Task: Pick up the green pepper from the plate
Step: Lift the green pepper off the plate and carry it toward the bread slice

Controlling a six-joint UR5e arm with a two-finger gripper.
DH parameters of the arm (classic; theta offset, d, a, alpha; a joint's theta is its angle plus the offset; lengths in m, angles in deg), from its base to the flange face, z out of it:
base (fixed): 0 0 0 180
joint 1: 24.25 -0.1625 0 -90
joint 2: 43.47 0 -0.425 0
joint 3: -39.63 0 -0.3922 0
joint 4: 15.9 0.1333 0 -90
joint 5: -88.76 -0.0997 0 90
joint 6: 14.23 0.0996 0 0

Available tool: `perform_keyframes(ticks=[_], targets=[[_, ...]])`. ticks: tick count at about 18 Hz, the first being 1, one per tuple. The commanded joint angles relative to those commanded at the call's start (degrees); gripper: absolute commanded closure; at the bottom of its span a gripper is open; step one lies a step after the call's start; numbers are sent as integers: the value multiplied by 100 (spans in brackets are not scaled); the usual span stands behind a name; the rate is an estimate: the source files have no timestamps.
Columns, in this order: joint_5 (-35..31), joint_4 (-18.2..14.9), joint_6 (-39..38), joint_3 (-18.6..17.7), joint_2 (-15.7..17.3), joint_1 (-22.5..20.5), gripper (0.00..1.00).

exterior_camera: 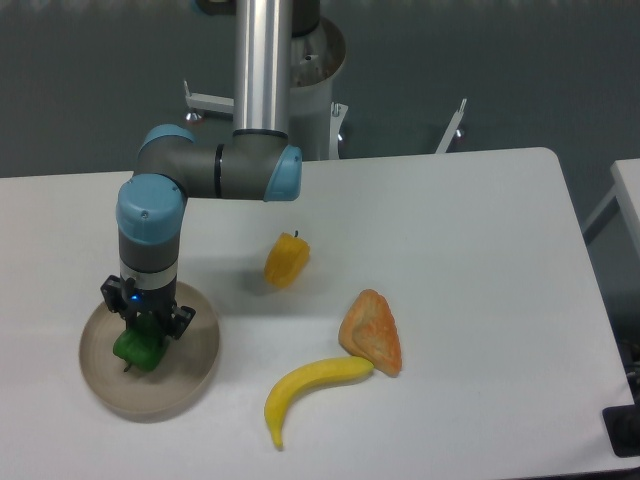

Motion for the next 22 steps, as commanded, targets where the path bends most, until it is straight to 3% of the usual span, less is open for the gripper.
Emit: perform_keyframes(ticks=[5,10,18,22], targets=[[0,-105,473,9,439,-412,87],[-9,-579,1553,44,826,-1352,87],[-44,-826,4049,44,967,-2600,87],[-53,-905,4745,149,950,-2935,87]])
